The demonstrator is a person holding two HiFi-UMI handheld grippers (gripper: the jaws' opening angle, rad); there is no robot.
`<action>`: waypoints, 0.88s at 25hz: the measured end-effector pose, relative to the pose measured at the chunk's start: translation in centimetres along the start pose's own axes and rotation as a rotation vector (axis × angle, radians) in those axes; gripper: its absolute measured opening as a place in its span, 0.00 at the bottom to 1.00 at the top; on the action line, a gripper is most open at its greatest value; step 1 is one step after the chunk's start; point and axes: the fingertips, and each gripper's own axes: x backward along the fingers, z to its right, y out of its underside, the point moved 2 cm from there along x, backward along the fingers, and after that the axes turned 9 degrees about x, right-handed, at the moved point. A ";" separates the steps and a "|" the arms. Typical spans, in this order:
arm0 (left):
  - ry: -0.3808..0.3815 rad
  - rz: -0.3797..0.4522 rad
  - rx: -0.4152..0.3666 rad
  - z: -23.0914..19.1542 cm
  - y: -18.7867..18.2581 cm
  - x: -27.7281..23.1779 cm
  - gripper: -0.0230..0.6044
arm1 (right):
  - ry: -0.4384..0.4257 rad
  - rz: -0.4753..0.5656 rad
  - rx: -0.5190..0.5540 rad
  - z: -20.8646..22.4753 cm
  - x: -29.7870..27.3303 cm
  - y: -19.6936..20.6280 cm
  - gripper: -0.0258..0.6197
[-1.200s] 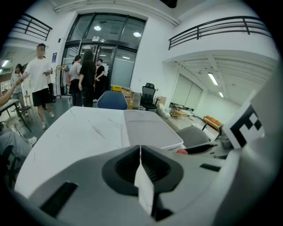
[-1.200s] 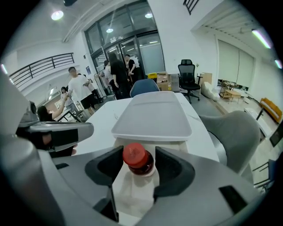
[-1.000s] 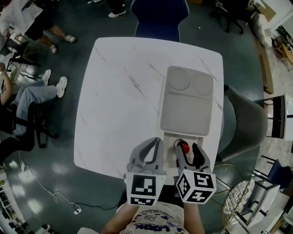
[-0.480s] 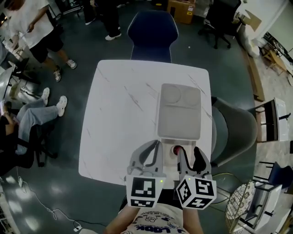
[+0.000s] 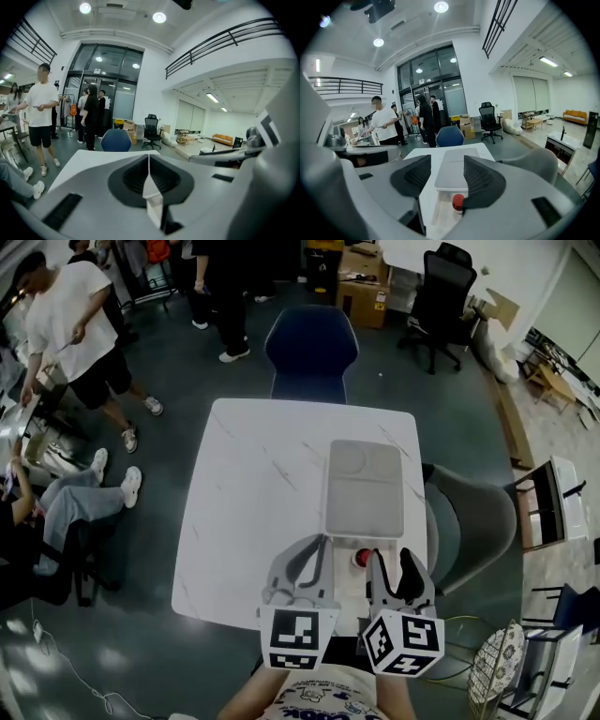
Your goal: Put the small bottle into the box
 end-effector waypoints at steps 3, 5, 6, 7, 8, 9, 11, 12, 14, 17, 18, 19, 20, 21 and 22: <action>0.001 0.027 -0.008 0.2 -0.8 0.9 0.07 | 0.002 0.030 0.007 -0.3 0.8 -0.8 0.39; 0.001 0.044 -0.011 0.3 -1.2 1.3 0.07 | 0.001 0.046 0.014 -0.3 1.2 -1.3 0.39; 0.001 0.052 -0.012 0.4 -1.5 1.4 0.07 | 0.001 0.054 0.018 -0.3 1.4 -1.5 0.39; 0.001 0.059 -0.014 0.5 -1.7 1.5 0.07 | 0.001 0.060 0.022 -0.3 1.5 -1.7 0.39; 0.002 0.064 -0.015 0.6 -1.9 1.7 0.07 | 0.002 0.066 0.025 -0.3 1.6 -2.0 0.38; 0.002 0.070 -0.017 0.7 -2.1 1.8 0.07 | 0.002 0.072 0.026 -0.3 1.7 -2.2 0.37; 0.002 0.078 -0.020 0.8 -2.4 1.9 0.07 | 0.002 0.082 0.028 -0.4 1.9 -2.6 0.37; 0.002 0.082 -0.021 0.8 -2.5 2.0 0.07 | 0.001 0.086 0.030 -0.4 2.0 -2.7 0.37; 0.001 0.090 -0.024 0.9 -2.8 2.1 0.07 | -0.004 0.091 0.033 -0.6 2.0 -2.9 0.37; 0.000 0.100 -0.027 1.0 -3.1 2.2 0.07 | -0.009 0.096 0.036 -0.7 2.1 -3.0 0.37; -0.001 0.103 -0.027 1.1 -3.2 2.3 0.07 | -0.010 0.097 0.037 -0.6 2.2 -3.1 0.37; -0.001 0.105 -0.028 1.2 -3.2 2.3 0.07 | -0.011 0.098 0.037 -0.6 2.3 -3.1 0.37; -0.002 0.107 -0.029 1.3 -3.3 2.4 0.07 | -0.012 0.099 0.038 -0.6 2.3 -3.1 0.37; -0.002 0.108 -0.030 1.3 -3.3 2.4 0.07 | -0.012 0.100 0.039 -0.6 2.4 -3.1 0.37; -0.002 0.109 -0.031 1.4 -3.4 2.5 0.07 | -0.013 0.100 0.040 -0.6 2.4 -3.2 0.37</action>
